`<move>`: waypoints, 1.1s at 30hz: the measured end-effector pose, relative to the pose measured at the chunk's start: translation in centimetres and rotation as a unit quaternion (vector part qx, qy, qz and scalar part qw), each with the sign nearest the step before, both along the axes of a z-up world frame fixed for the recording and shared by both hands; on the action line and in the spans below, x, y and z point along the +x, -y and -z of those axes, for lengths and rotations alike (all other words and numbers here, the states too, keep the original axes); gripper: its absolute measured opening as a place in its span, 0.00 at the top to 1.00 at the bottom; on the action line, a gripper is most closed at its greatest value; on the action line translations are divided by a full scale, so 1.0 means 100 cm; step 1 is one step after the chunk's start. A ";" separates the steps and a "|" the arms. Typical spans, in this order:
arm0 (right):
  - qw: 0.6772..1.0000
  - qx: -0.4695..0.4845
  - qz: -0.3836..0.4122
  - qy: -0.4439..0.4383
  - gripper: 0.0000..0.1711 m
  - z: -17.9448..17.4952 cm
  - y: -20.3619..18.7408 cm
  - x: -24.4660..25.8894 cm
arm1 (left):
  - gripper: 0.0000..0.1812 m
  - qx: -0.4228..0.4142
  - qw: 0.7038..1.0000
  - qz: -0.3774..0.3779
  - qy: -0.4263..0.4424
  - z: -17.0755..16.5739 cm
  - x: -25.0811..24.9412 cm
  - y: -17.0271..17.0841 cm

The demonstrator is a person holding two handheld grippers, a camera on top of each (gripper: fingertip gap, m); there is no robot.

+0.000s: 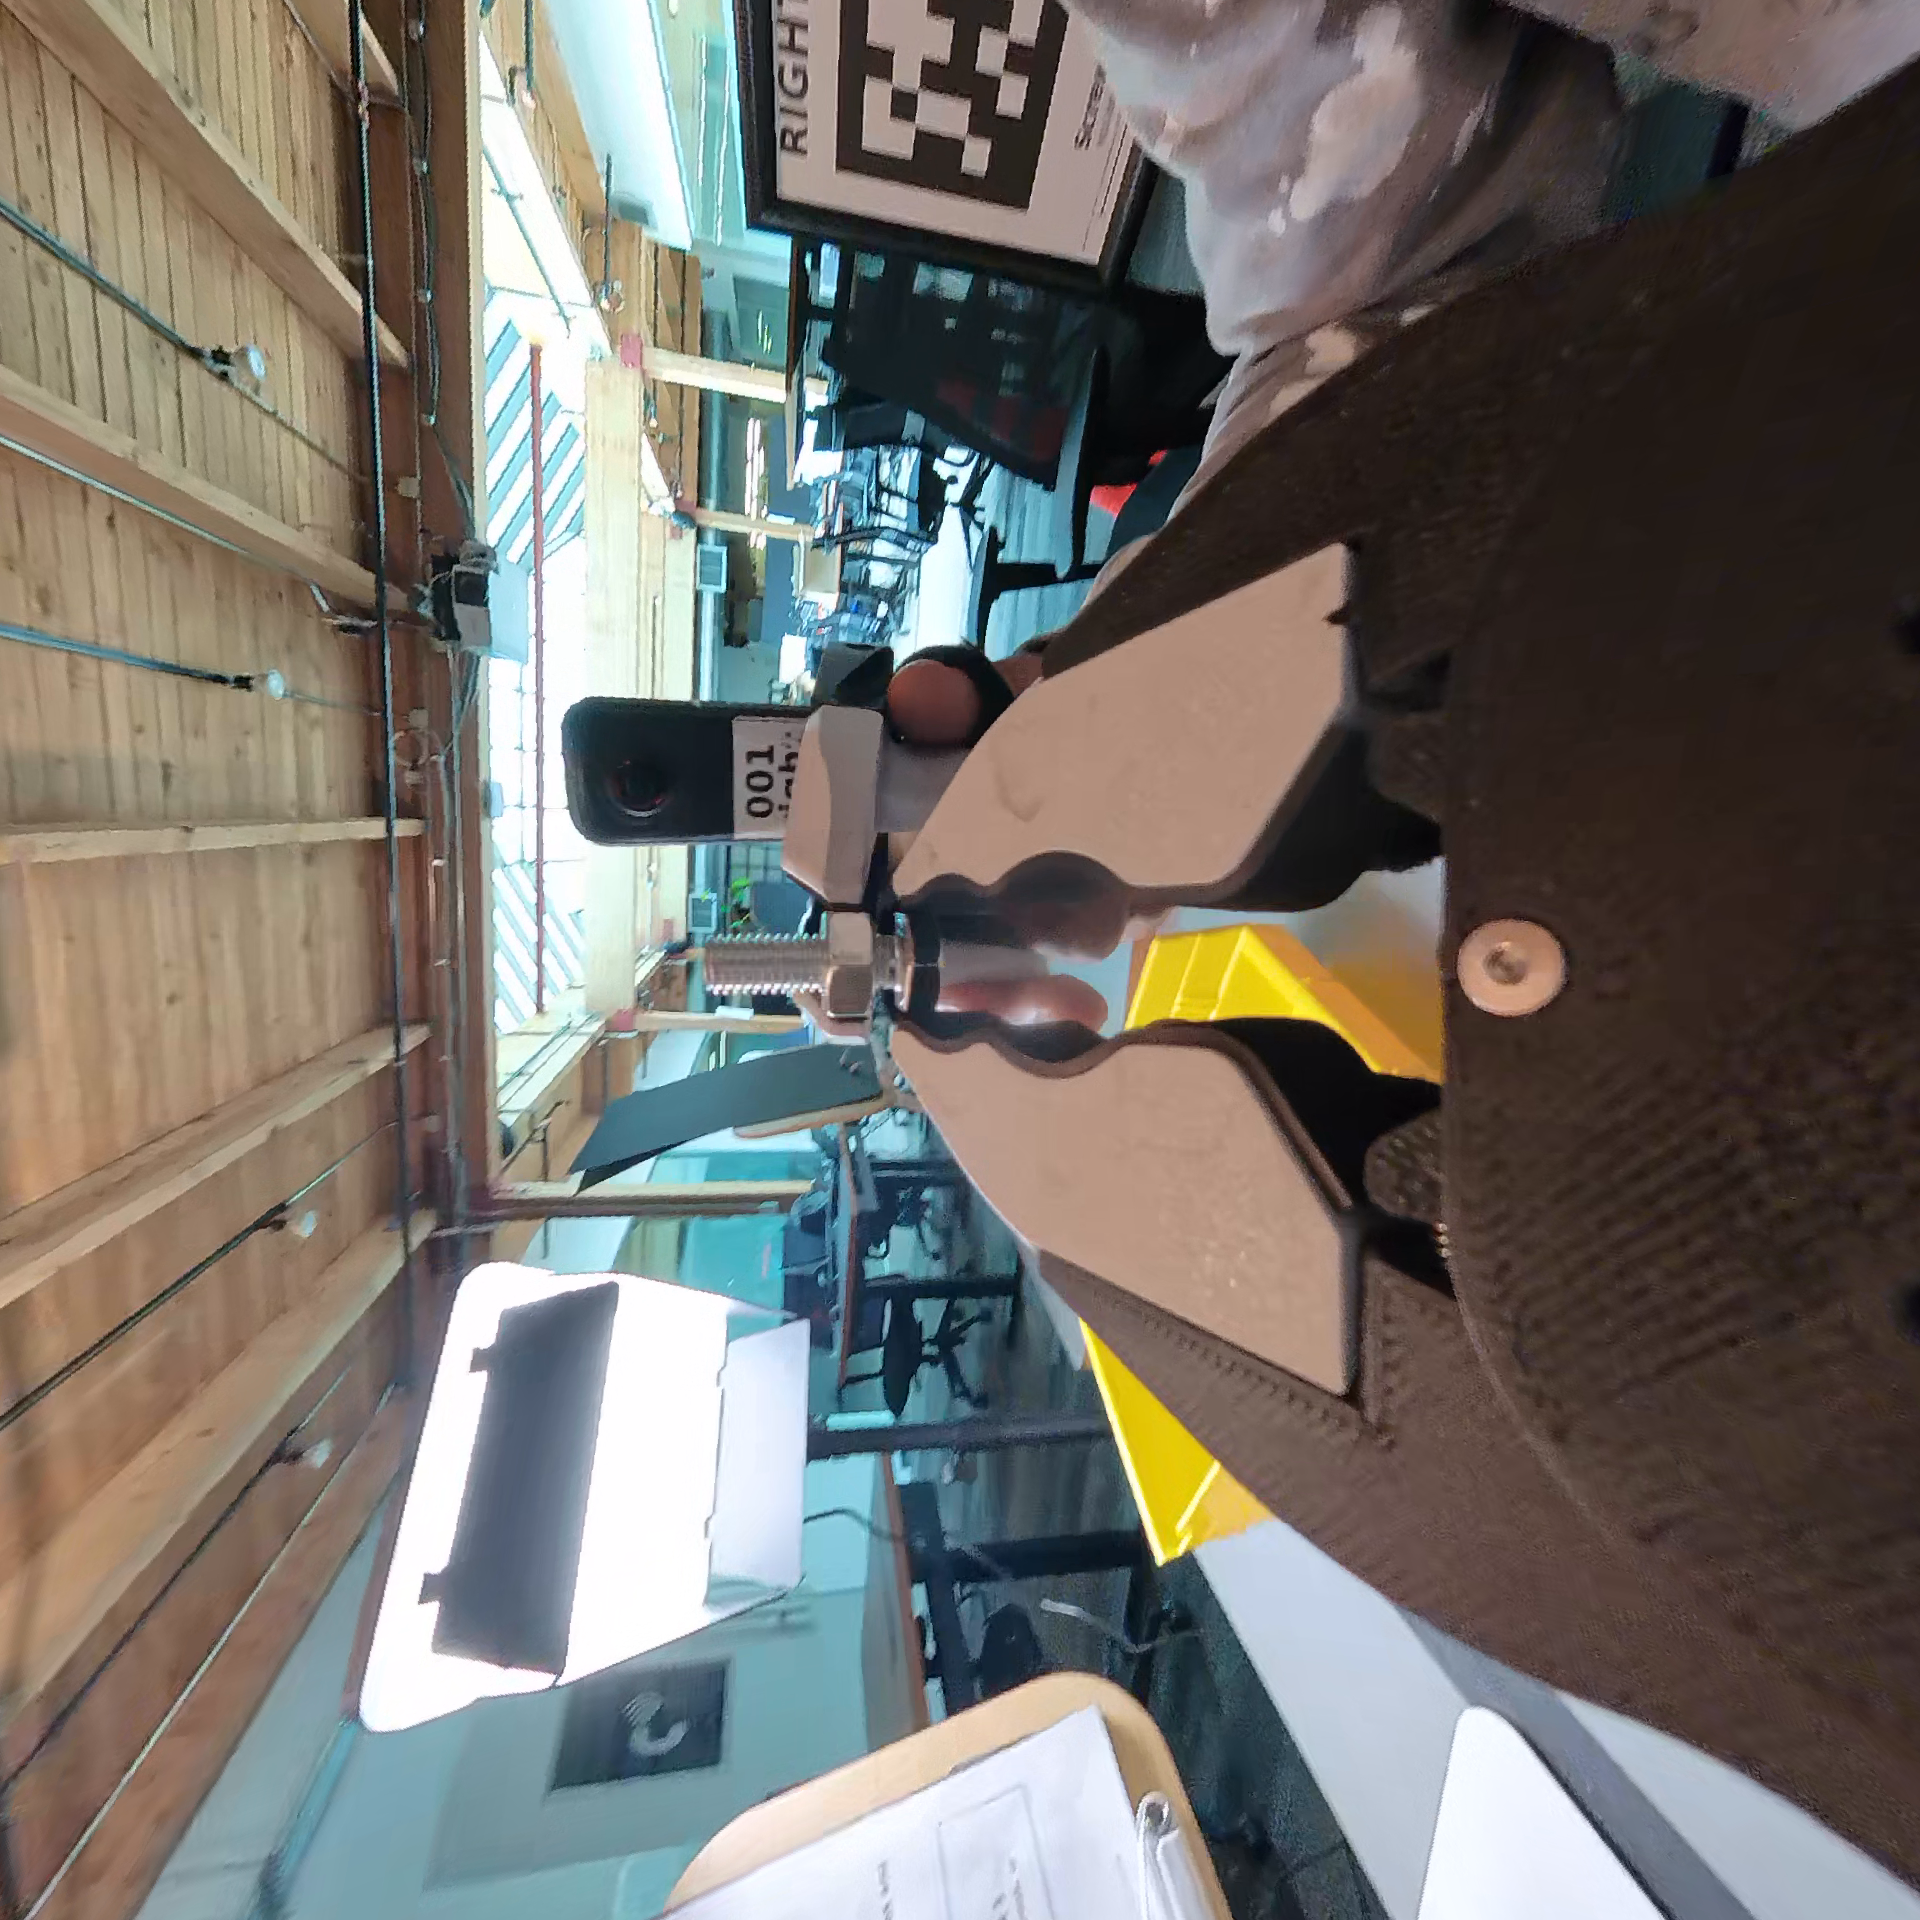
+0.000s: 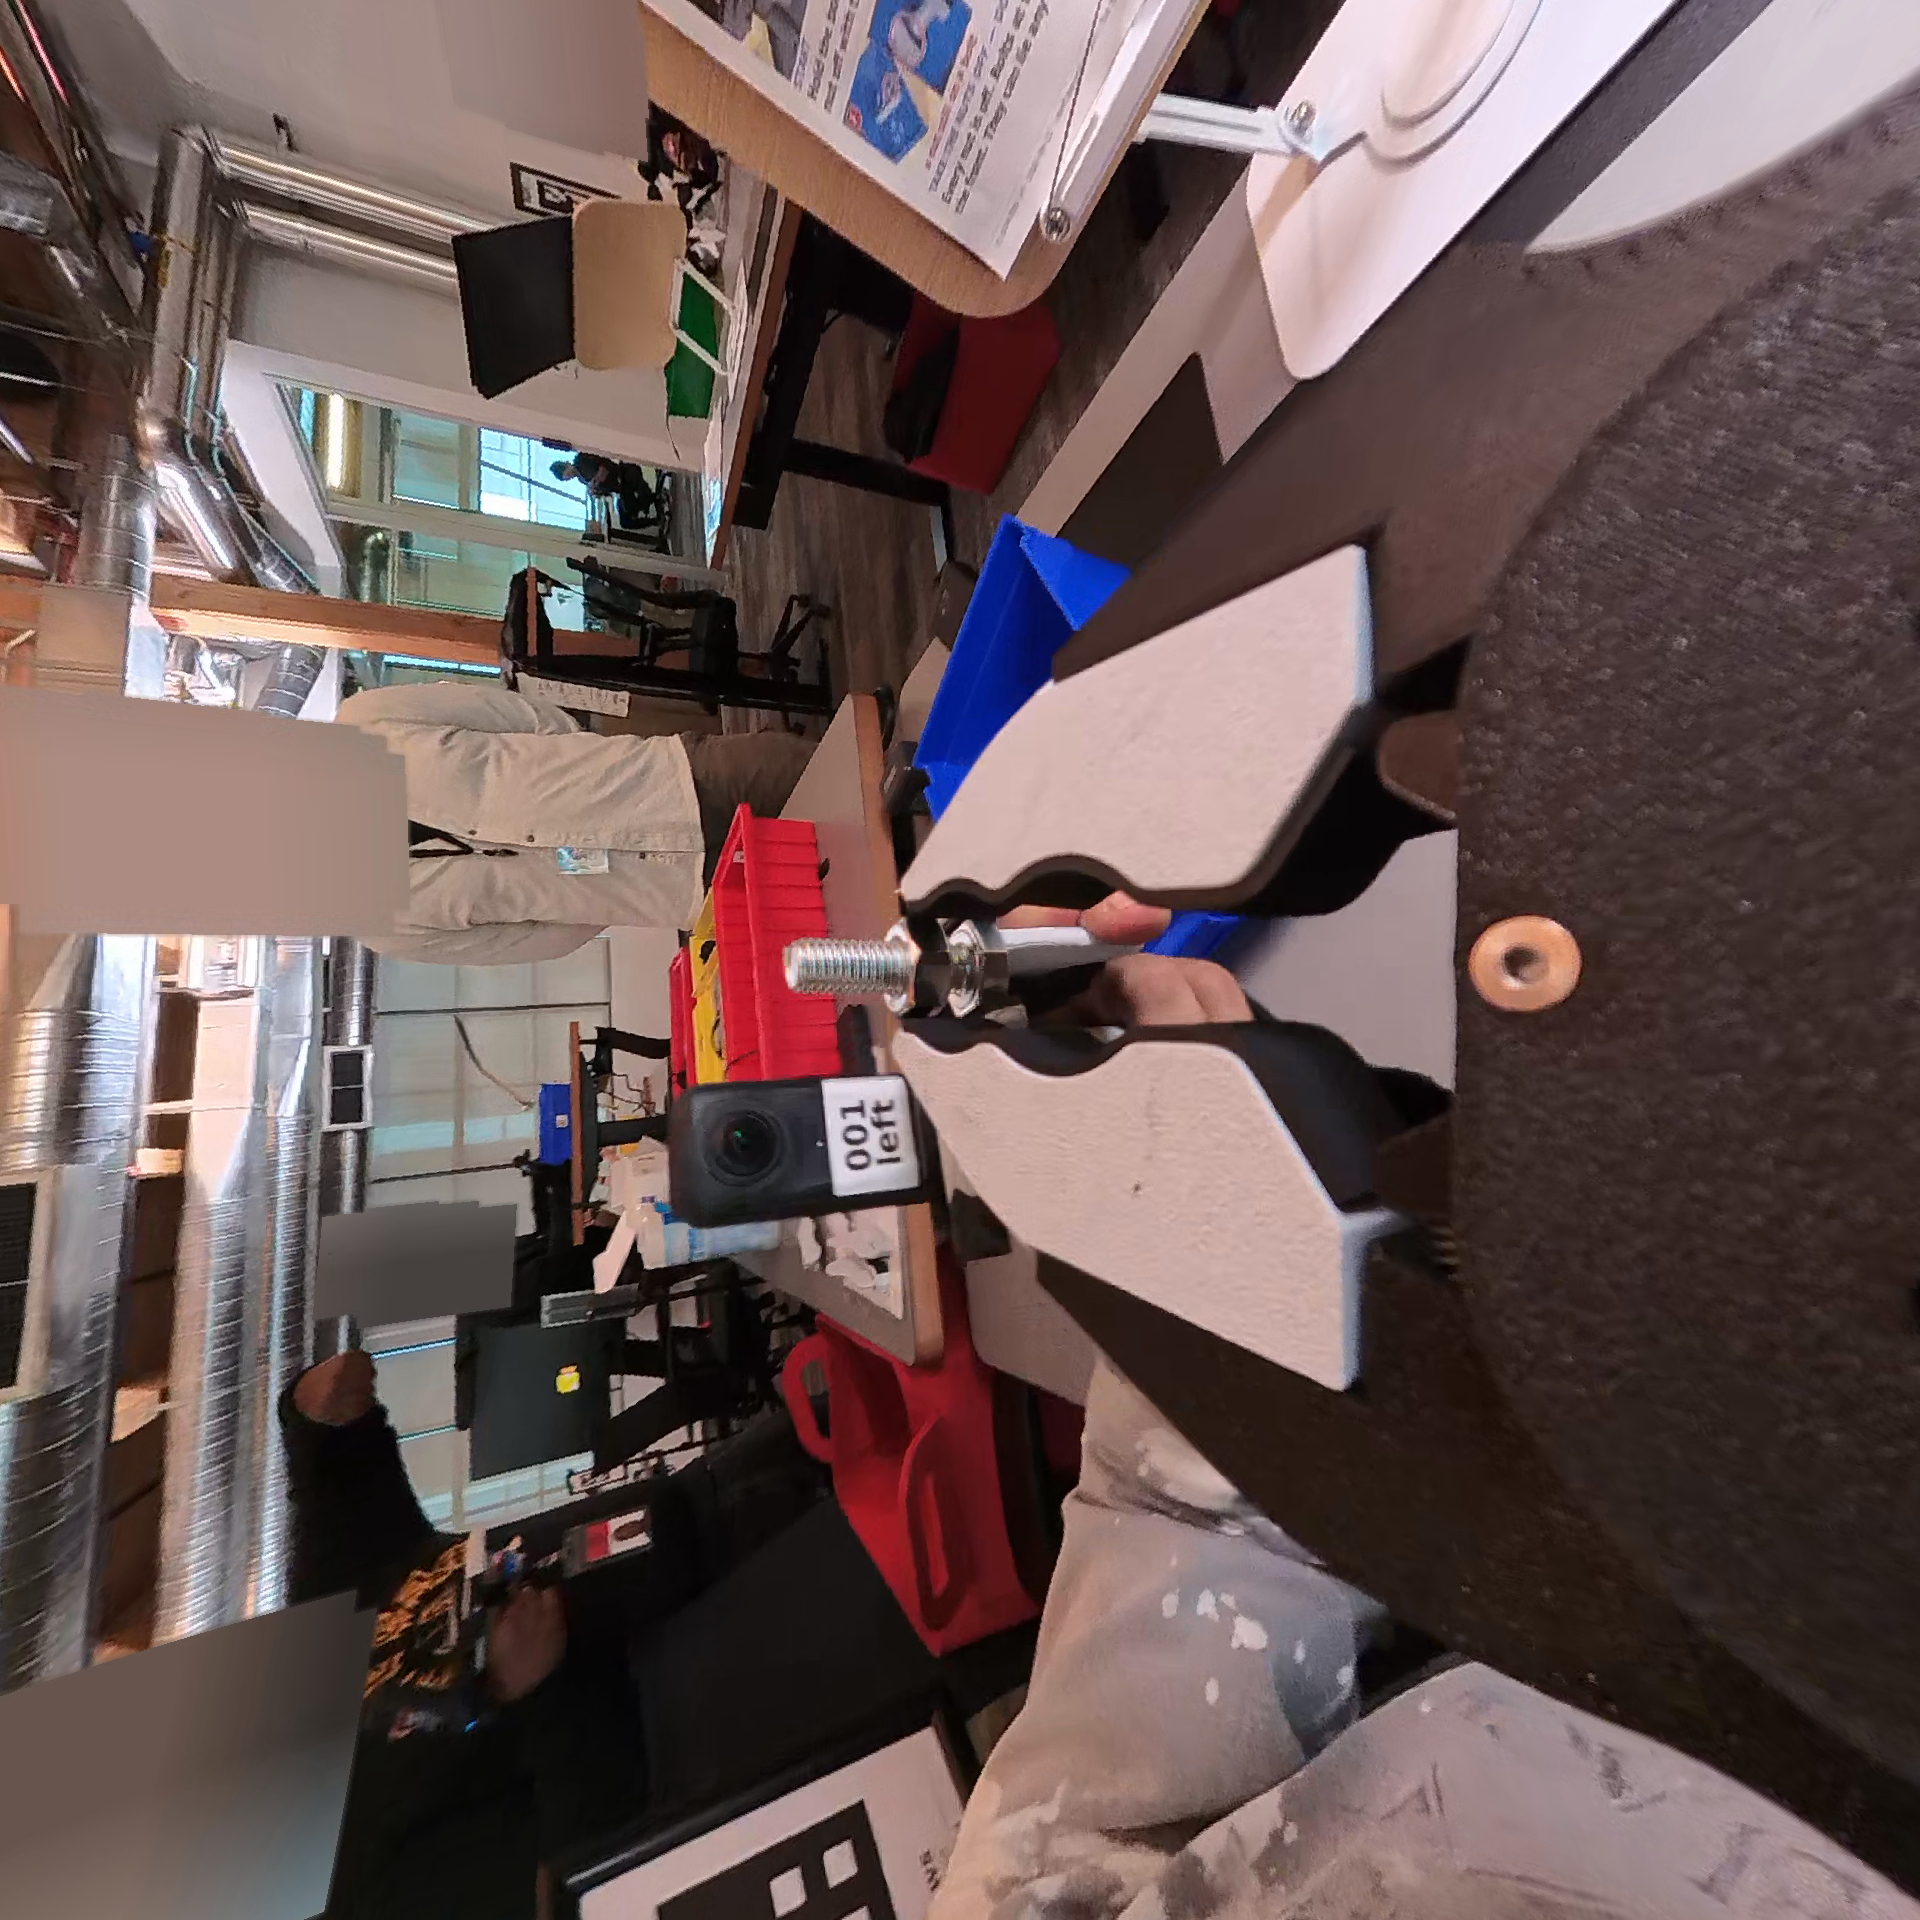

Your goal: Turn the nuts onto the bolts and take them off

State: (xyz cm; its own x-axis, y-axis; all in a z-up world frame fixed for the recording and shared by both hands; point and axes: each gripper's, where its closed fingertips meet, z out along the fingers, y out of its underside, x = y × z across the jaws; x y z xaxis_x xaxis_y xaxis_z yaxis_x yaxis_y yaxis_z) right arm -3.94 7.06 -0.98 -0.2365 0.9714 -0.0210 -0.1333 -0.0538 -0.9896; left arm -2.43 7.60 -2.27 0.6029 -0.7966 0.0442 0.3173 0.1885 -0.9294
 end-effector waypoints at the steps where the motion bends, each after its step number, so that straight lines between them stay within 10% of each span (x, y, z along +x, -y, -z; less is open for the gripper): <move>1: 1.000 0.006 -0.003 0.005 0.90 0.001 0.000 0.001 | 0.90 -0.008 1.000 0.009 -0.001 0.001 0.001 0.000; 13: 0.997 -0.049 0.010 -0.053 0.99 -0.012 -0.033 0.020 | 0.90 0.035 0.999 0.022 -0.007 -0.008 0.004 0.014; 33: 0.999 -0.034 -0.016 -0.014 0.81 -0.007 0.003 0.002 | 0.90 0.040 0.999 -0.023 -0.002 -0.006 -0.002 0.005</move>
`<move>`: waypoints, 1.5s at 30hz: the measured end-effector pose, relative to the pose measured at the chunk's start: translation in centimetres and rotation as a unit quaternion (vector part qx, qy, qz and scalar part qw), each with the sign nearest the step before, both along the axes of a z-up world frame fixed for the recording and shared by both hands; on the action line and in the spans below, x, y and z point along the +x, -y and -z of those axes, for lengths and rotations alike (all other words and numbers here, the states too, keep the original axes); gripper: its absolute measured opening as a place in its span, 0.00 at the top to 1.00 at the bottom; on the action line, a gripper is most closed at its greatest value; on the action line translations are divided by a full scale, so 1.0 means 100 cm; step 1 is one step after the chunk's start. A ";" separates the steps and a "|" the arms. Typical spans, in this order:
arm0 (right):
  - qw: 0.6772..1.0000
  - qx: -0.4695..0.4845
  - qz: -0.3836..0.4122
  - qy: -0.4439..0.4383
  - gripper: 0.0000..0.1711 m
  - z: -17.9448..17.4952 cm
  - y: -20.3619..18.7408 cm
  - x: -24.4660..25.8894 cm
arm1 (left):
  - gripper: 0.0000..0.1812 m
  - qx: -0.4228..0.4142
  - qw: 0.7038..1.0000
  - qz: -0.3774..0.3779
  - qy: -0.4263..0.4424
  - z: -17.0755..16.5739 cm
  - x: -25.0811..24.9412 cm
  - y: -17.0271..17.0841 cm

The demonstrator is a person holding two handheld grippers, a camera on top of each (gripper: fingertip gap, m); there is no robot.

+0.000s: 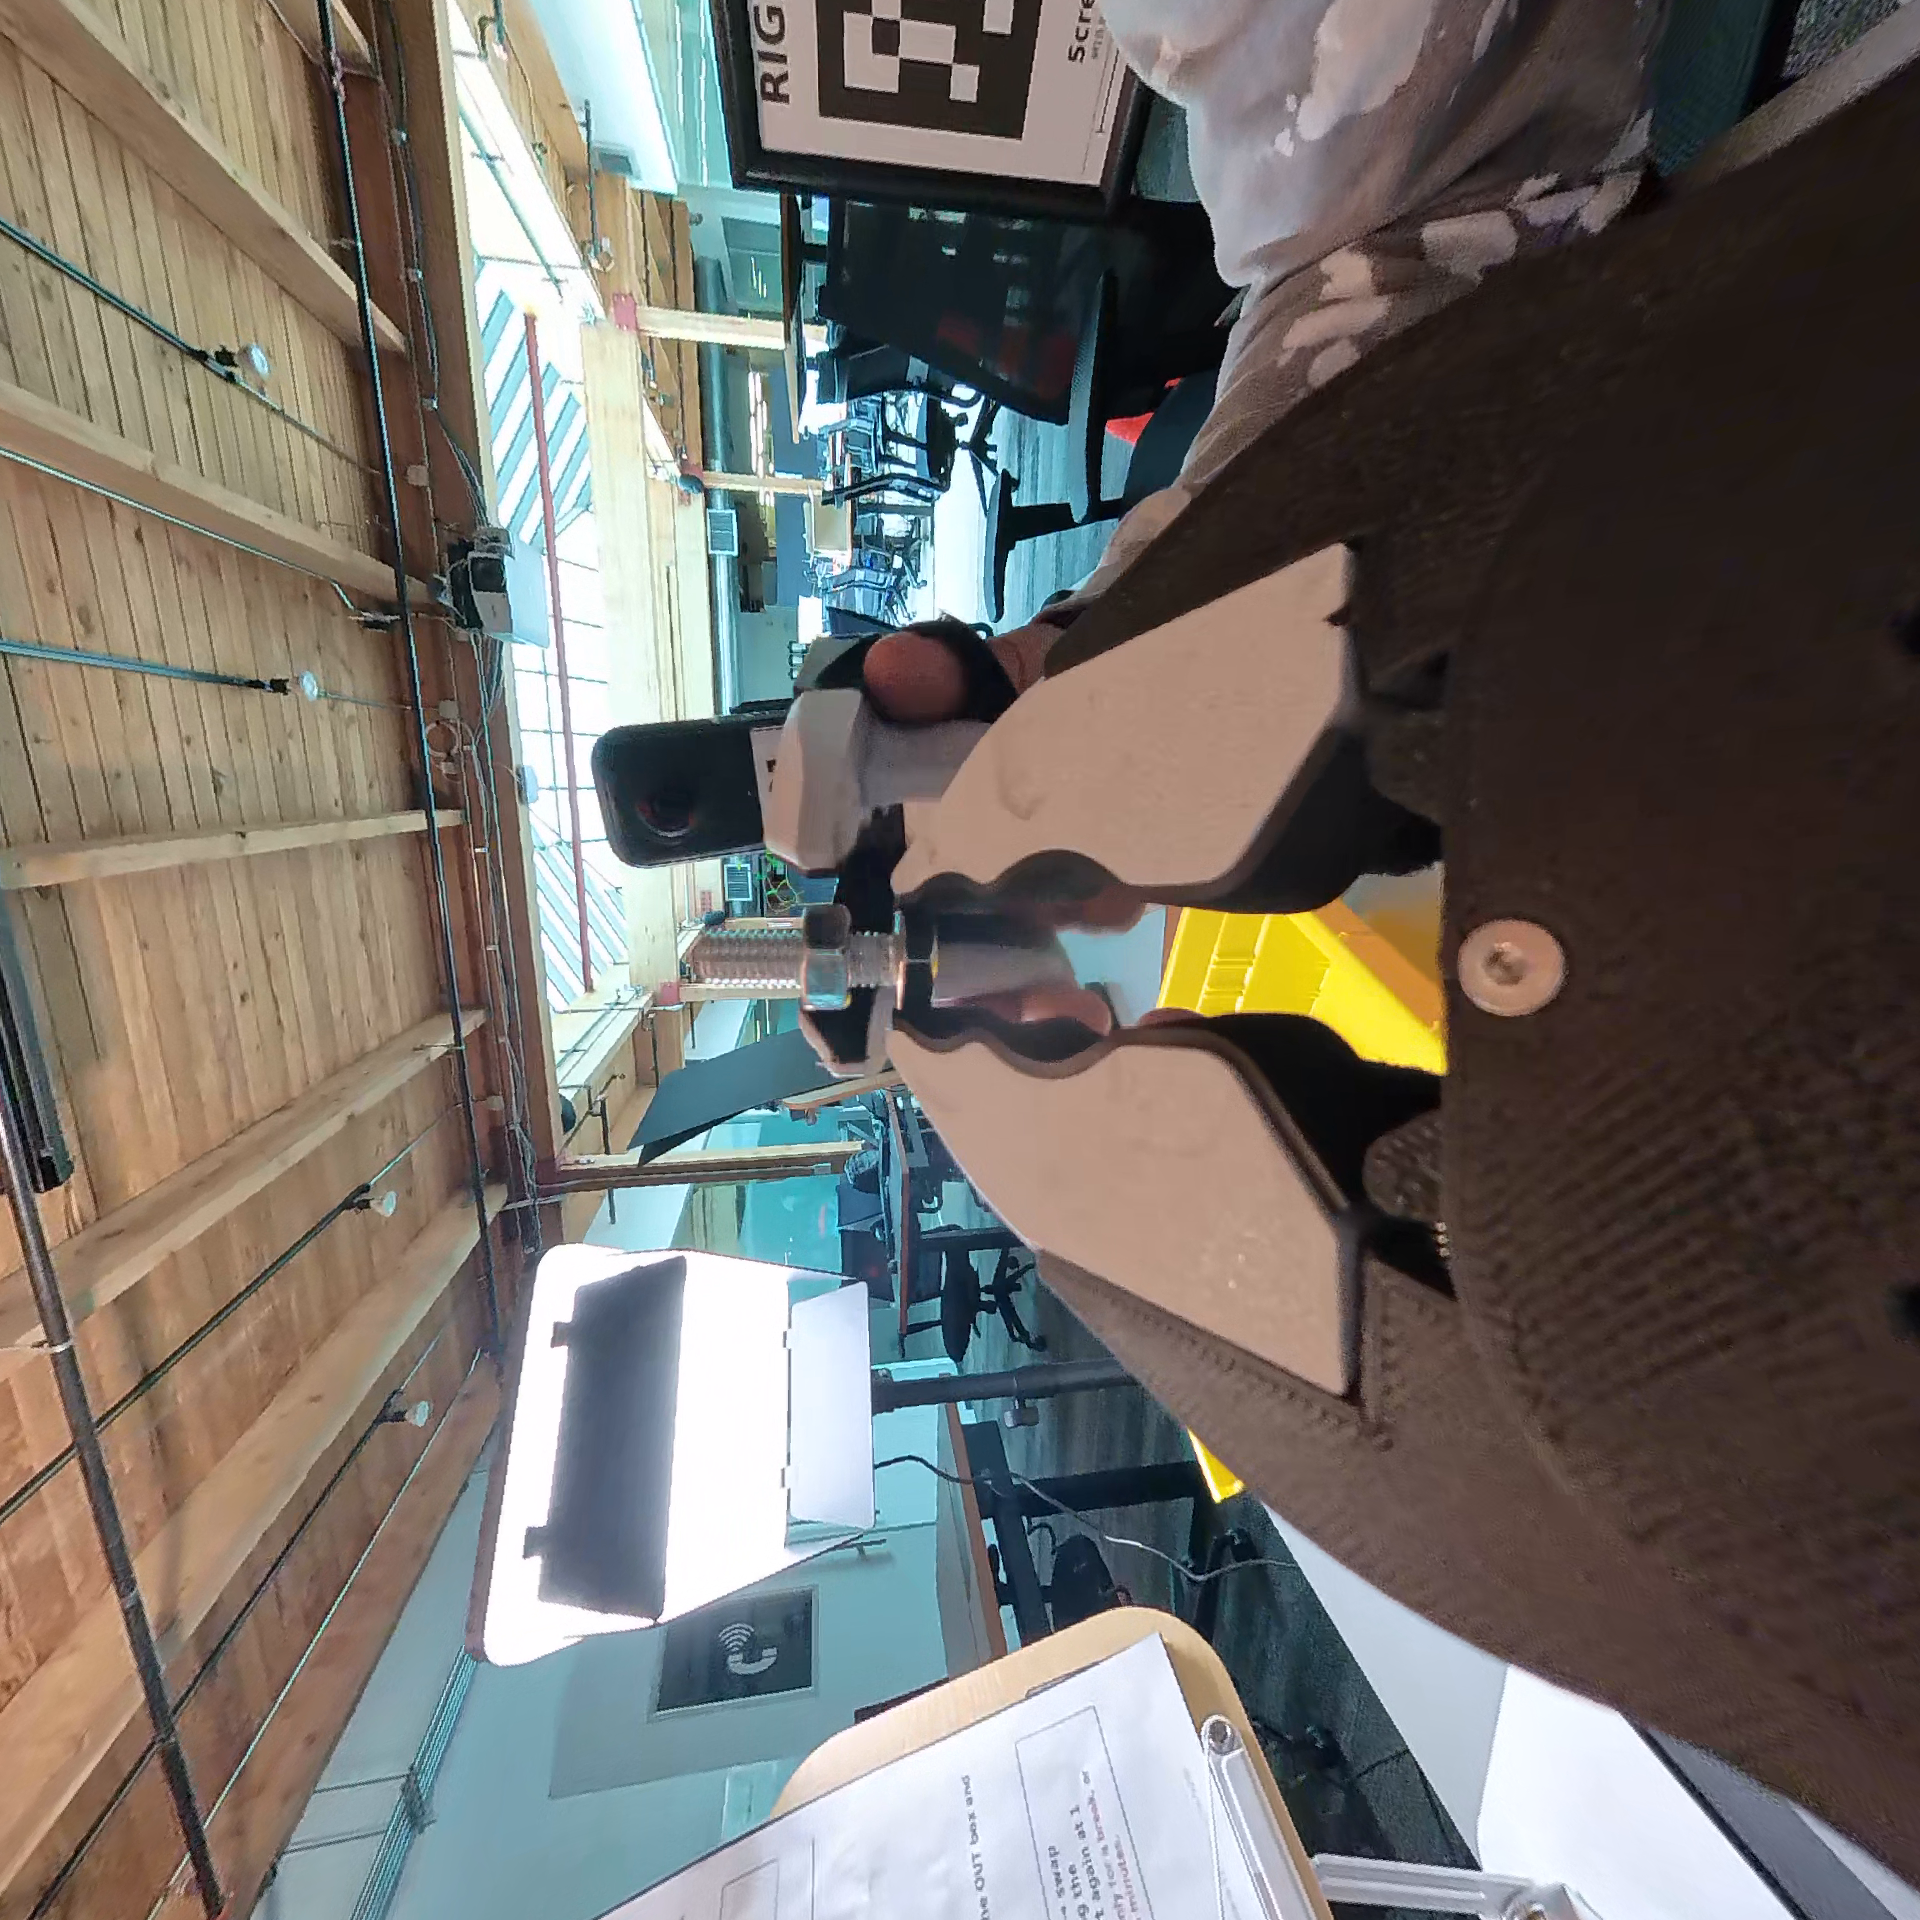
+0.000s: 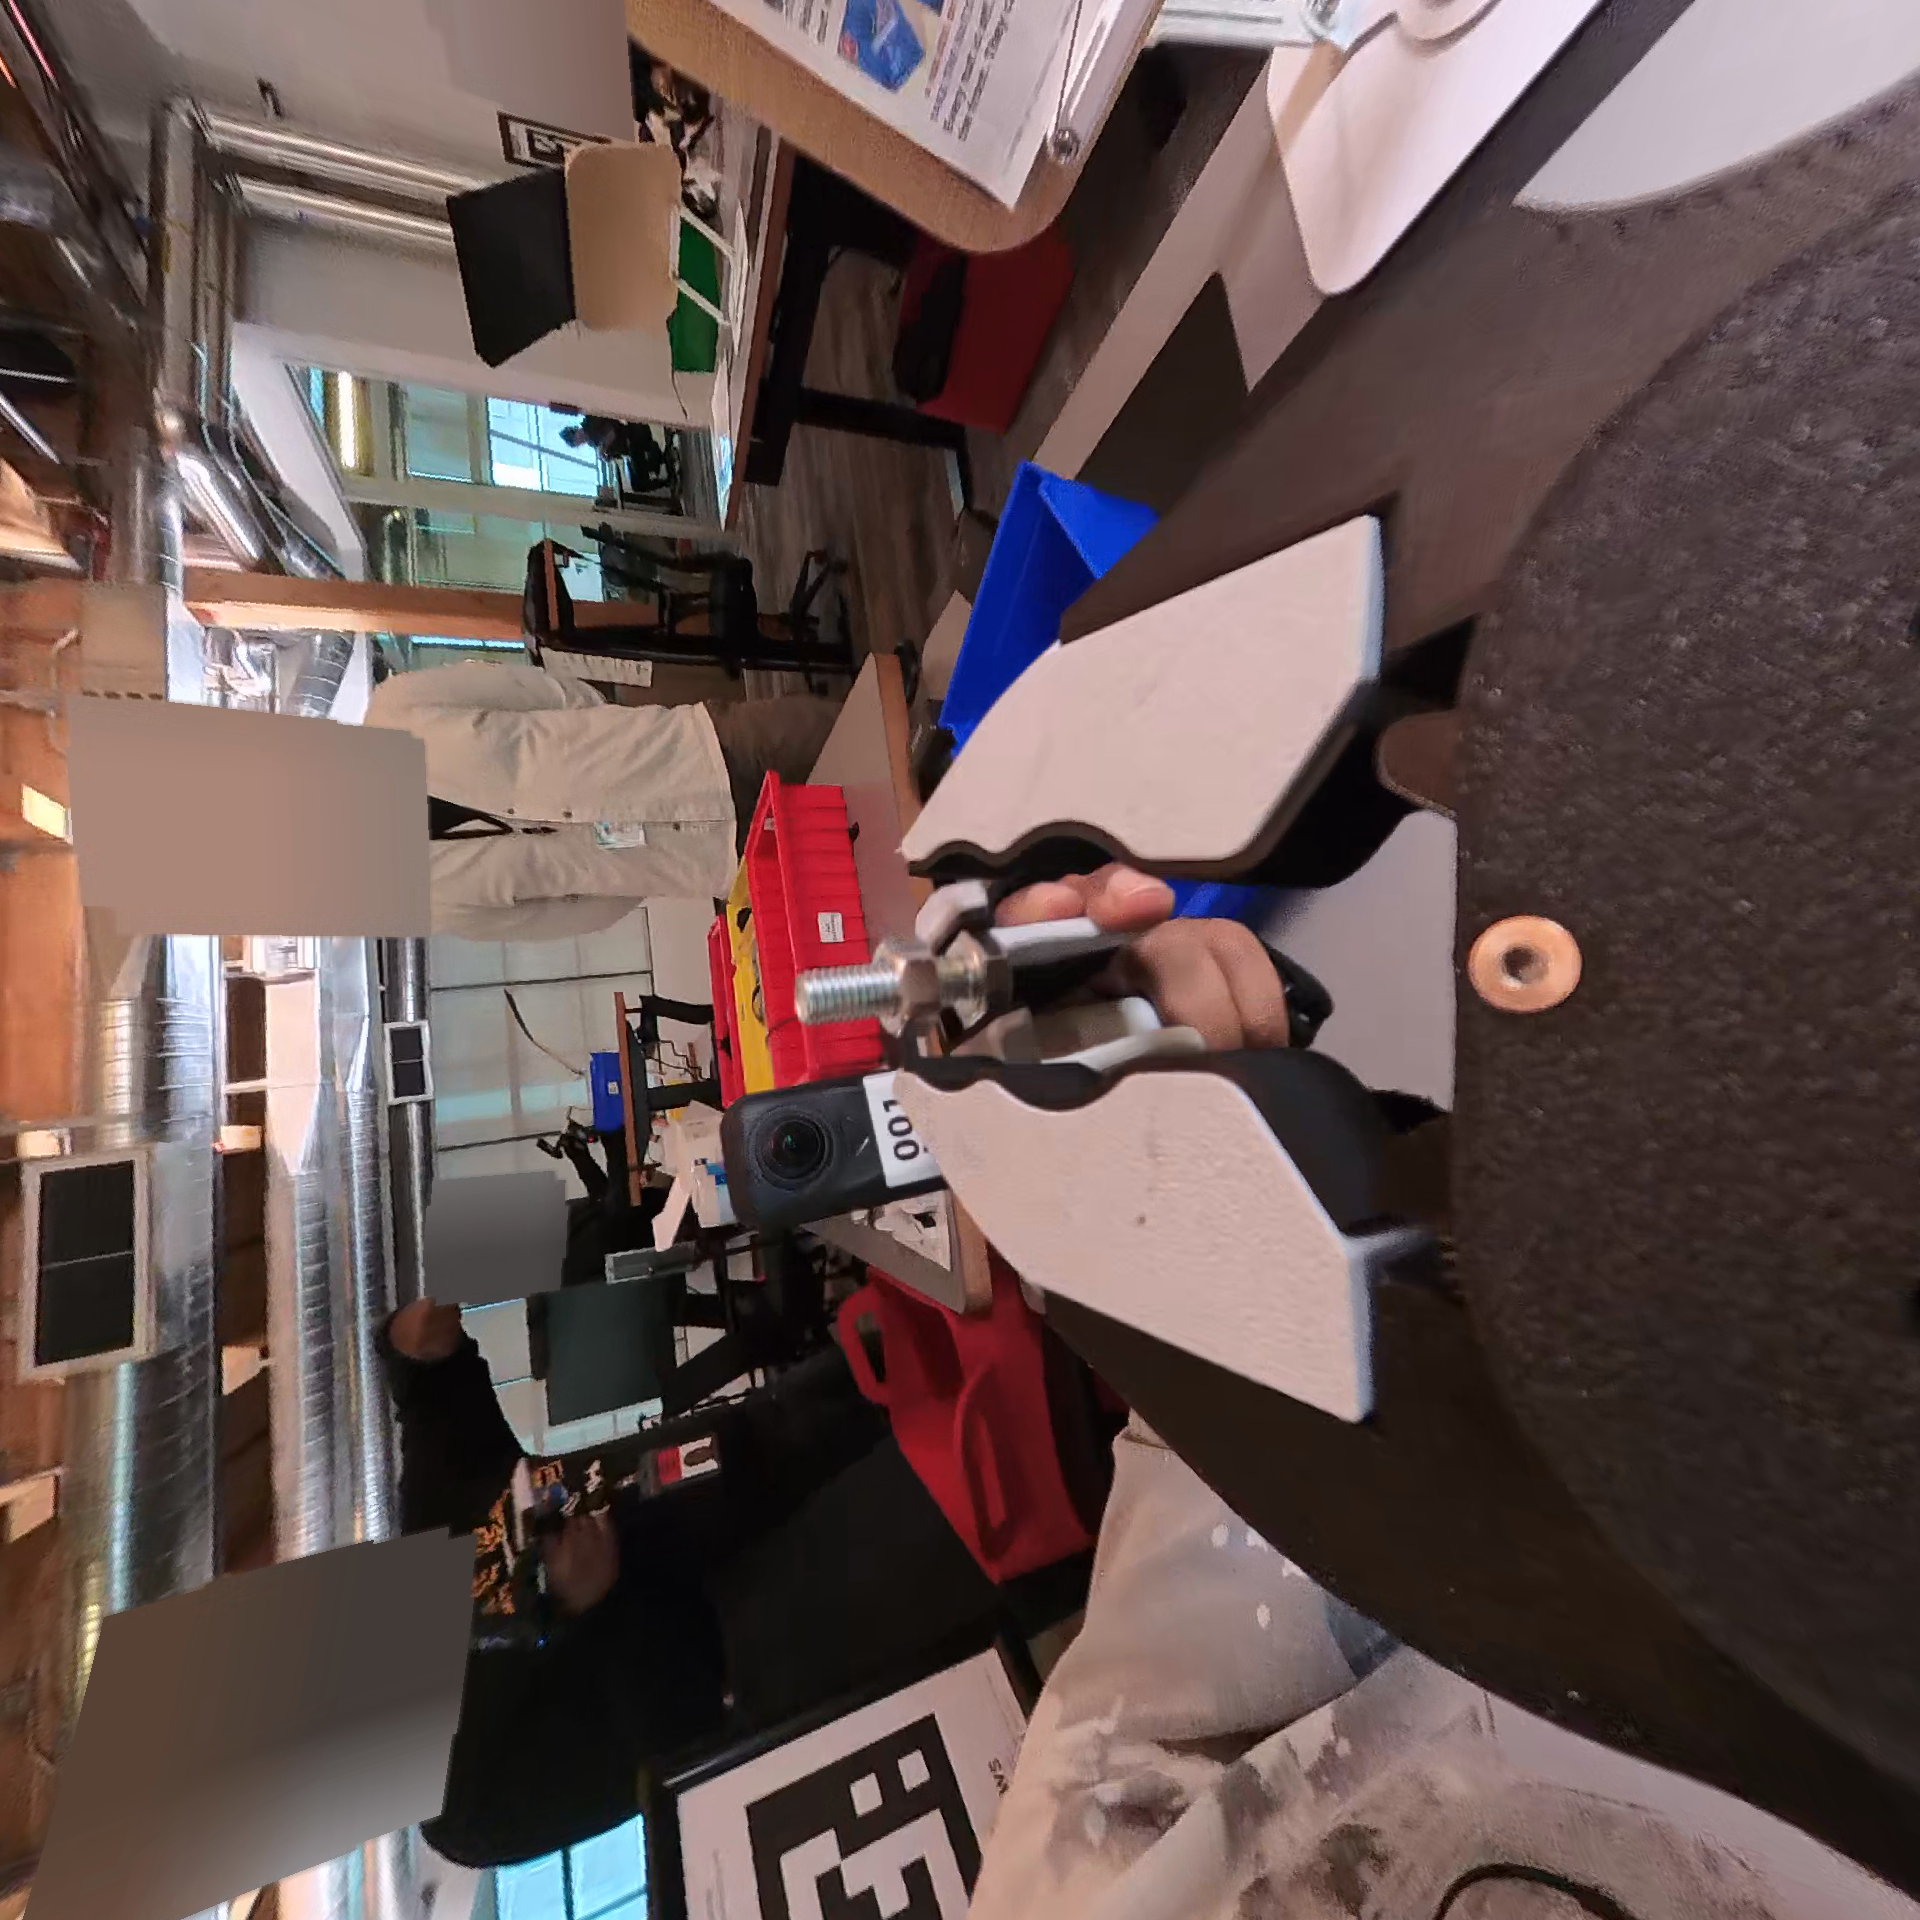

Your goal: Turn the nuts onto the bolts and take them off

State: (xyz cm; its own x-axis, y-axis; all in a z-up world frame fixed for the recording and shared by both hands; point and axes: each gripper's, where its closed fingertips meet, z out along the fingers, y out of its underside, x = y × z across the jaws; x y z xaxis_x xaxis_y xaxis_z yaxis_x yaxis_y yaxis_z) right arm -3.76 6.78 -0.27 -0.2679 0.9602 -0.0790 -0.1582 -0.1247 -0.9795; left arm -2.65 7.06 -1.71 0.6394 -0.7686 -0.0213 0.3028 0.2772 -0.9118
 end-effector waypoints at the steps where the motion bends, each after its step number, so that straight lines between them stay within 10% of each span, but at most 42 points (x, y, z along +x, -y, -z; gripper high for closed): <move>1: 1.000 0.003 0.002 0.002 0.81 0.001 0.002 -0.003 | 0.90 0.002 1.000 0.003 0.001 0.000 0.001 0.001; 5: 0.999 -0.033 0.022 -0.003 0.93 0.000 -0.018 0.002 | 0.90 0.005 1.000 0.016 0.019 -0.005 -0.004 0.004; 16: 1.000 -0.020 0.012 -0.008 0.80 -0.001 -0.007 -0.003 | 0.90 -0.002 1.000 0.002 0.008 -0.001 -0.002 0.000; 19: 0.997 -0.043 0.063 -0.027 0.93 -0.004 -0.033 0.006 | 0.90 0.004 1.000 0.013 0.017 -0.005 -0.006 0.004; 41: 0.999 -0.016 0.027 -0.017 0.79 -0.005 -0.007 -0.001 | 0.90 0.004 1.000 -0.001 0.000 -0.002 -0.002 0.002; 45: 0.995 -0.043 0.082 -0.034 0.92 -0.008 -0.040 0.011 | 0.90 0.015 1.000 0.002 0.004 -0.008 -0.006 0.007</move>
